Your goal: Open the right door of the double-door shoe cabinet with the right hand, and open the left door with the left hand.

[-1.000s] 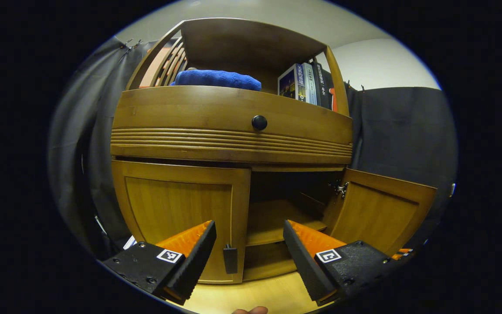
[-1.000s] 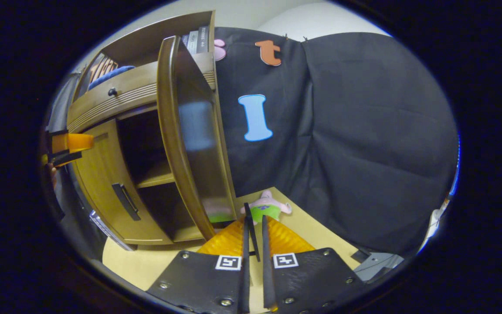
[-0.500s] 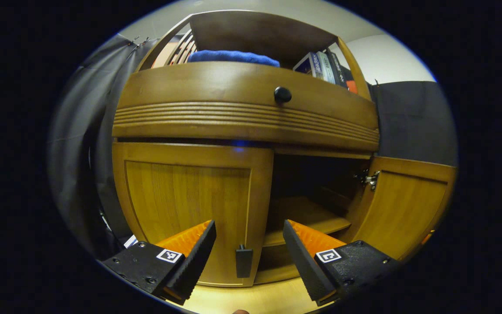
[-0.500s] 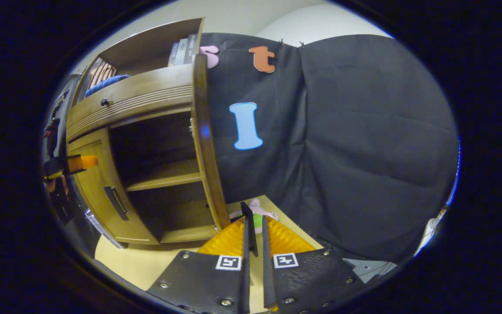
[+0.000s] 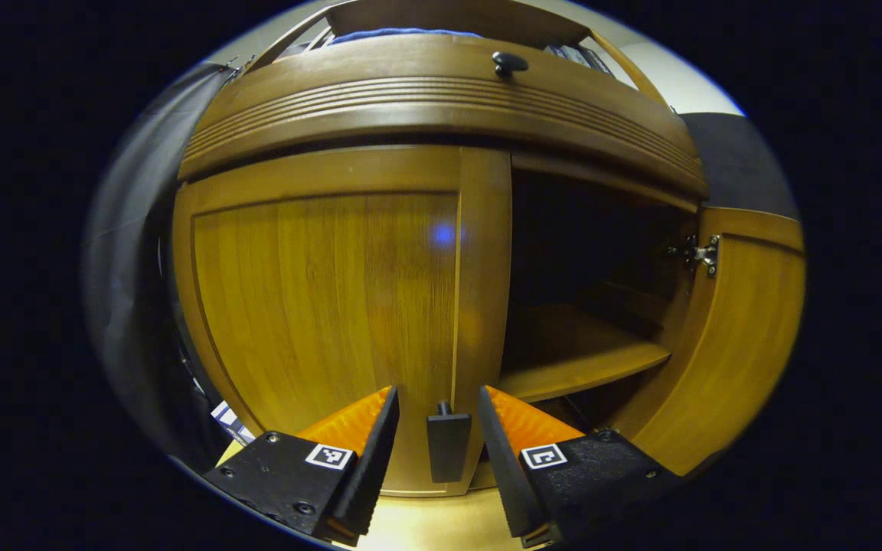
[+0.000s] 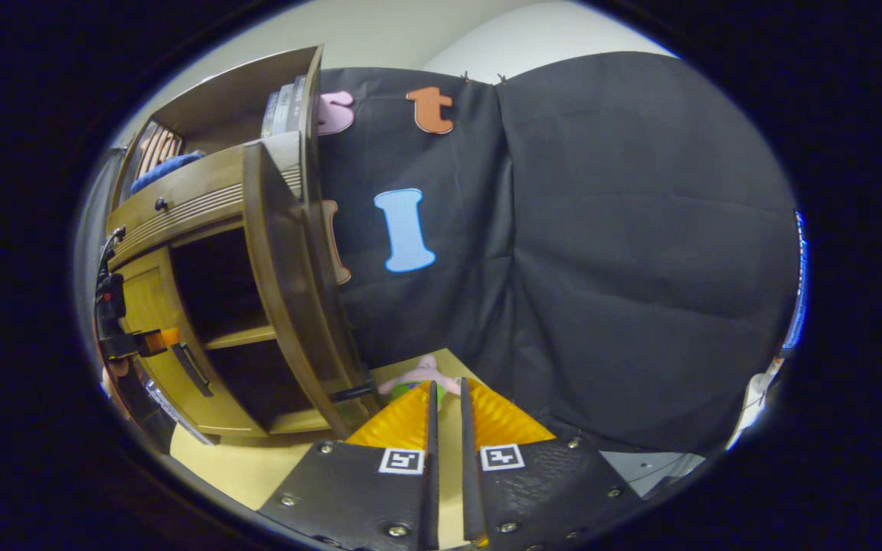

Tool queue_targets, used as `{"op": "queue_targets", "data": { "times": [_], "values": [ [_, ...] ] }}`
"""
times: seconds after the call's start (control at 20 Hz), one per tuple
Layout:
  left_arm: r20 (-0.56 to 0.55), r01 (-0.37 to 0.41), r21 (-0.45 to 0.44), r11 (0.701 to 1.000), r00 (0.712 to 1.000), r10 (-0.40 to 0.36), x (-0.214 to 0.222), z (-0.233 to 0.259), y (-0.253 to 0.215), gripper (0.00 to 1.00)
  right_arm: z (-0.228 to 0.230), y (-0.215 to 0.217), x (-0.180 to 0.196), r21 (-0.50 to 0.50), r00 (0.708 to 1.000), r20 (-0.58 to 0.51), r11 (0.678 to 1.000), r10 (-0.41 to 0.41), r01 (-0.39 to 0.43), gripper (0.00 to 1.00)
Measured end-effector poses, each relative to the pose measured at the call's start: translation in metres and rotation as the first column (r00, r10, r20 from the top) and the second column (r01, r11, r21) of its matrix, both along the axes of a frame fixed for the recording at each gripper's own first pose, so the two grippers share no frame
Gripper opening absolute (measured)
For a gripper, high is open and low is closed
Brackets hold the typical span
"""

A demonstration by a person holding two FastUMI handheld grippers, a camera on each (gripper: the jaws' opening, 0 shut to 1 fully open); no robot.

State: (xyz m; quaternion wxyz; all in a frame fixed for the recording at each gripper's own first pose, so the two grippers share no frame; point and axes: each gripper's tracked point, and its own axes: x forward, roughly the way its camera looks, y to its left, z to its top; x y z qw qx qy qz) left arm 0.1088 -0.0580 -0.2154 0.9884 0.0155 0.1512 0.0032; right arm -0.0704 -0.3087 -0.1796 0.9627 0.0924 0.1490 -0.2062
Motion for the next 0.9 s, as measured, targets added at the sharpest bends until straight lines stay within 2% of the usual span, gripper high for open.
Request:
{"op": "queue_targets", "data": {
  "times": [0.1,0.25,0.4,0.45,0.55,0.6,0.9],
  "values": [
    [-0.018,-0.013,-0.014,1.000,1.000,0.013,0.003,-0.013,0.002,0.66,0.000,-0.012,-0.008,0.002,1.000,-0.003,1.000,-0.025,0.025,0.13],
    [-0.032,-0.016,-0.035,0.999,0.999,0.015,0.007,-0.024,0.002,0.61,-0.003,-0.018,-0.015,0.015,0.999,-0.008,0.999,-0.050,0.050,0.12],
    [-0.037,-0.018,-0.040,0.999,0.999,0.016,0.009,-0.028,-0.003,0.41,-0.004,-0.017,-0.013,0.008,0.998,-0.012,0.998,-0.059,0.059,0.12],
    [-0.032,-0.023,-0.020,1.000,0.999,0.023,0.009,-0.028,-0.003,0.38,-0.003,-0.018,-0.013,0.005,0.998,-0.014,0.998,-0.057,0.057,0.12],
    [-0.021,-0.031,0.005,0.999,0.999,0.031,0.007,-0.027,-0.002,0.39,-0.002,-0.018,-0.014,0.003,0.999,-0.014,0.999,-0.048,0.048,0.12],
    [-0.020,-0.036,0.001,0.999,0.999,0.036,0.006,-0.027,-0.002,0.36,-0.003,-0.018,-0.014,0.002,0.999,-0.017,0.999,-0.041,0.041,0.12],
    [-0.005,-0.062,-0.011,0.998,0.998,0.062,-0.016,-0.023,0.001,0.35,-0.007,-0.014,-0.011,0.004,0.999,-0.036,1.000,0.018,-0.018,0.13]
  ]
}}
